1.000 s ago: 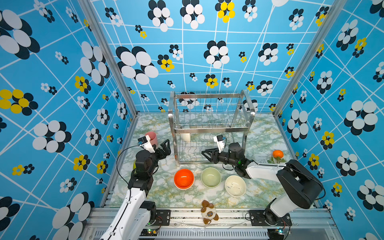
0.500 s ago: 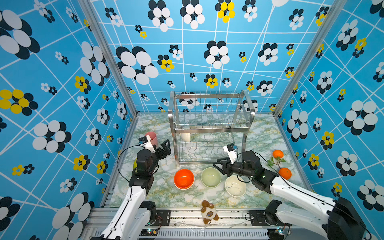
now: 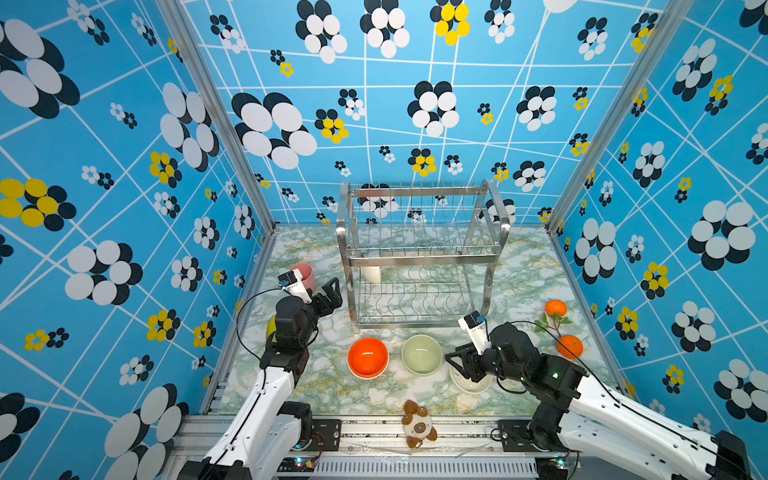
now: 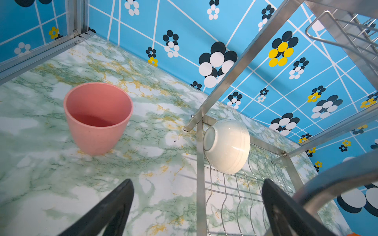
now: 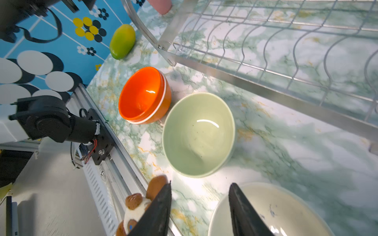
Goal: Load bowls into a dish rack
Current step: Pick up the bowl from the bottom-center of the table.
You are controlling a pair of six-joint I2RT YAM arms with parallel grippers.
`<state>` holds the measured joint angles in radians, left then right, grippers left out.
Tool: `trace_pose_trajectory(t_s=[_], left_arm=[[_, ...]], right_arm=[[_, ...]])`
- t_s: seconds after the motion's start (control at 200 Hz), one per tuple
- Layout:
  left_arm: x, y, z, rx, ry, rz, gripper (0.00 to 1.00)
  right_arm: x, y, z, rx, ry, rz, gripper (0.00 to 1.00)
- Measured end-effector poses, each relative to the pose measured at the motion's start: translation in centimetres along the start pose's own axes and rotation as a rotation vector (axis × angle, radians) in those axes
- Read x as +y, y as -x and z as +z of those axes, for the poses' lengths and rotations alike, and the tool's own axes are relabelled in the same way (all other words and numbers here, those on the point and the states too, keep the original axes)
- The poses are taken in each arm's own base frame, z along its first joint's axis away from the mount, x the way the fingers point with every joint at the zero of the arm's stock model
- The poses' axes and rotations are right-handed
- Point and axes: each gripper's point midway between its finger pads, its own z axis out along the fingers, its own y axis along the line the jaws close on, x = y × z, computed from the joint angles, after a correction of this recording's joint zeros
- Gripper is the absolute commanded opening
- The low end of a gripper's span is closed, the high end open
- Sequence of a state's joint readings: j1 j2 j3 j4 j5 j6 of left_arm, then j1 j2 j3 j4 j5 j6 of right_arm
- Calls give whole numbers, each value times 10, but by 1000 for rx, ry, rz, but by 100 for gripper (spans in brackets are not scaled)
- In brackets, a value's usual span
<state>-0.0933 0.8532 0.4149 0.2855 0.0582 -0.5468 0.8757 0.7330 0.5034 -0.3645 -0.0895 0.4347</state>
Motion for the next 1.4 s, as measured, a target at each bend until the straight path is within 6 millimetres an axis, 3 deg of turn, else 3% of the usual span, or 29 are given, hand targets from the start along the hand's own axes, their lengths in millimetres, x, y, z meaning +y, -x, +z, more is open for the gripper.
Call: trace_pose_trajectory(t_s=[0.265, 0.655, 0.97, 1.399], left_arm=[[4, -4, 3, 13, 15, -1, 99], [5, -5, 7, 12, 15, -1, 99], [4, -4, 8, 7, 12, -1, 99], [3, -2, 8, 2, 8, -1, 99]], right_arm=[[-11, -27, -6, 82, -84, 31, 50], [-10, -60, 12, 223, -146, -30, 52], [-9, -74, 23, 282, -166, -70, 50], [-9, -81, 33, 312, -179, -67, 40]])
